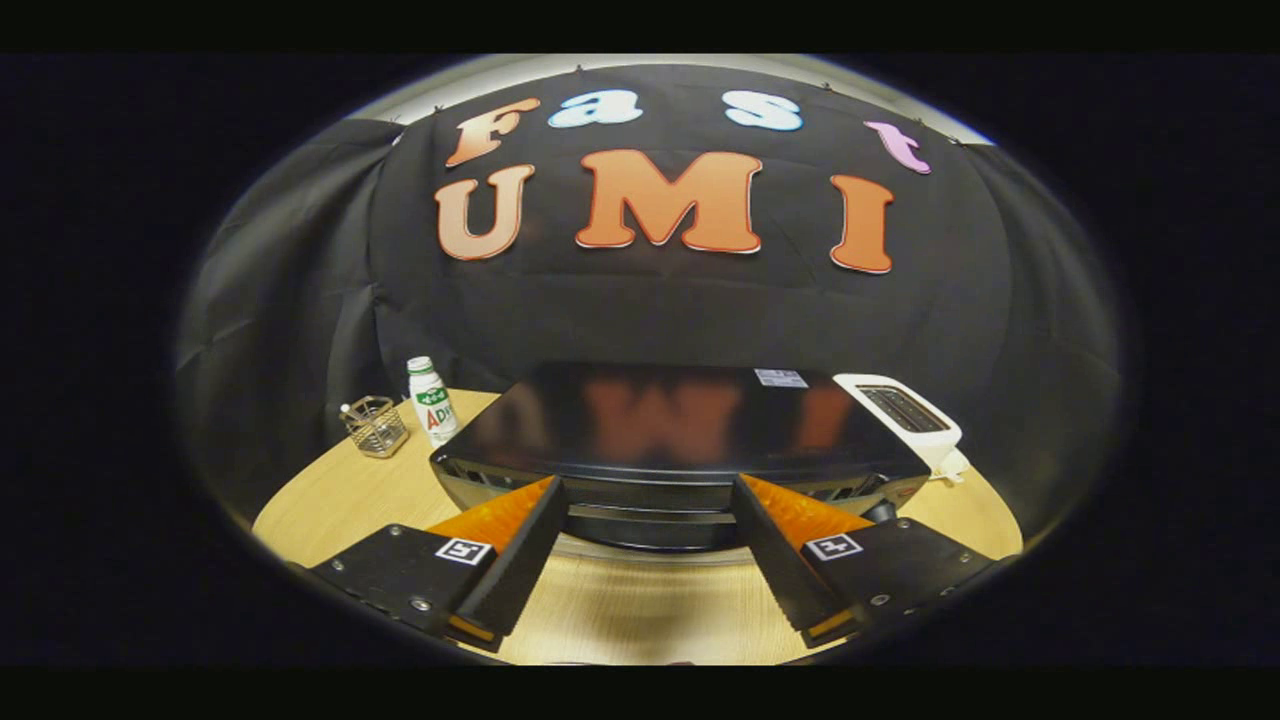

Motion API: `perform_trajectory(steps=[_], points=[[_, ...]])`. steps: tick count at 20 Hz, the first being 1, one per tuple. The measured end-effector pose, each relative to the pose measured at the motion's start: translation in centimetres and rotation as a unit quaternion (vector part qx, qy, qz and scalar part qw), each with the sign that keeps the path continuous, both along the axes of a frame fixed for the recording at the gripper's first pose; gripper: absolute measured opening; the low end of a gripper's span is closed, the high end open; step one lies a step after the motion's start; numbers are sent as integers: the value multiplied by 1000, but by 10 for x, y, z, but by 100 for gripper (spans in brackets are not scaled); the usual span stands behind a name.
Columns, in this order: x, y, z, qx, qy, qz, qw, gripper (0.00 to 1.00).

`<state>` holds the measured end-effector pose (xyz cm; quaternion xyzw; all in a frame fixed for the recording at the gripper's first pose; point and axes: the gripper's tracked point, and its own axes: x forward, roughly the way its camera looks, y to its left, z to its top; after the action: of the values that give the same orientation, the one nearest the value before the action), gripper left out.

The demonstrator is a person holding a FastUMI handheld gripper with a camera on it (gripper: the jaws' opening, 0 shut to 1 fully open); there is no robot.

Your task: Open the toaster oven, put the food inside, and close the toaster oven door.

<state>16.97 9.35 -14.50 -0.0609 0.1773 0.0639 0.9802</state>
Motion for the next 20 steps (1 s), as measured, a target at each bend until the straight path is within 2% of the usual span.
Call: perform_trajectory(steps=[15,20], points=[[-95,-11,-55,-17,8,-2,1000,98],[-111,-14,-83,9,37,-9,999,99]])
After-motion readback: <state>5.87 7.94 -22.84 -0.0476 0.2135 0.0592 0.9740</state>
